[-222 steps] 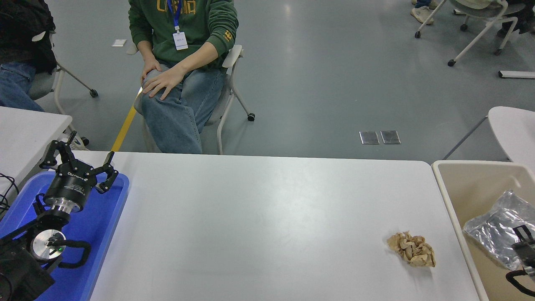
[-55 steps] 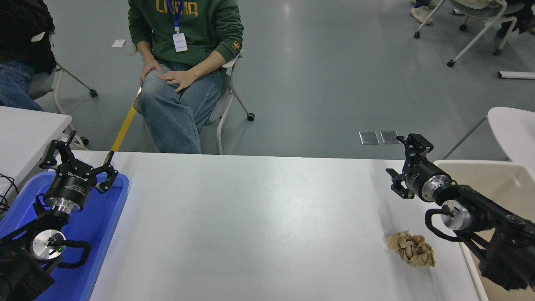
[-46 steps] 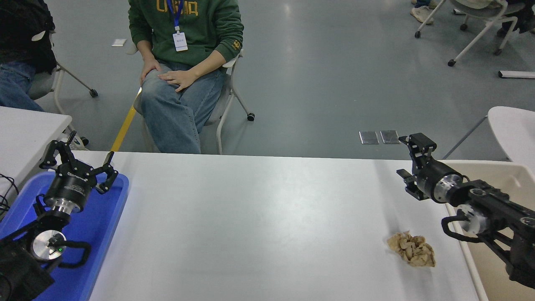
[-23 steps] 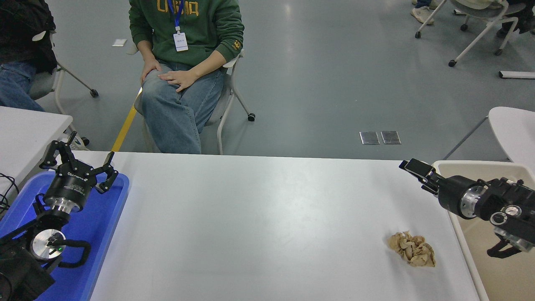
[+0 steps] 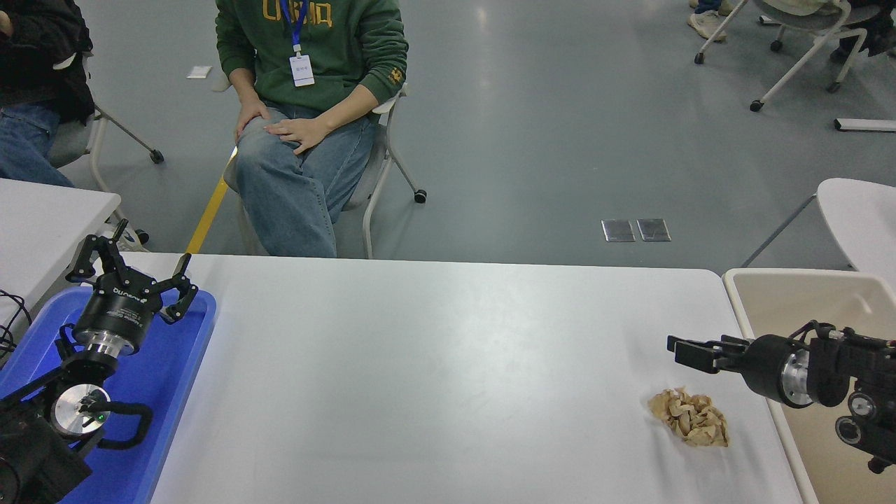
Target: Clean the table surface
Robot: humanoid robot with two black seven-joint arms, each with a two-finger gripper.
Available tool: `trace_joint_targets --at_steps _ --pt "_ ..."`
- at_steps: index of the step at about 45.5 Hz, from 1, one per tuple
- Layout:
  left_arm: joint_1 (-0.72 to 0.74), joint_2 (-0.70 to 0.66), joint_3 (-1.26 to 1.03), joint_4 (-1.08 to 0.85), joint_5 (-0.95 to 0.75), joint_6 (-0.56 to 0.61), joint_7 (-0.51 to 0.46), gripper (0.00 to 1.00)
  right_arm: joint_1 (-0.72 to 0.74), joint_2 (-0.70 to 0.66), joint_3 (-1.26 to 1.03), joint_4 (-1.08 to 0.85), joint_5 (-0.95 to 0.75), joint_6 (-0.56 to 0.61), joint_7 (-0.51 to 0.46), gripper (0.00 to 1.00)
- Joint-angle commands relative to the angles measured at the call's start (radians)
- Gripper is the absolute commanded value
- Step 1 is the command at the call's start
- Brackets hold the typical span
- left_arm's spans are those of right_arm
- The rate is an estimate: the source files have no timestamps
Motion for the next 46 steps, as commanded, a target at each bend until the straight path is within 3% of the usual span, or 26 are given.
trace_joint_targets --at_steps 1,39,46 --pt "0.0 0.0 0.0 0.0 0.0 0.0 0.0 1.0 -0.002 0.023 -0.071 -0.013 -0.094 -0.002 0.002 1.0" --pt "0.0 0.0 0.0 0.0 0.0 0.0 0.0 1.0 -0.076 0.12 -0.113 -0.122 -0.091 -0.004 0.004 1.0" --pt "0.0 0.0 0.0 0.0 0.0 0.0 0.0 1.0 -0.08 0.147 -0.114 -0.154 -0.093 -0.004 0.004 0.93"
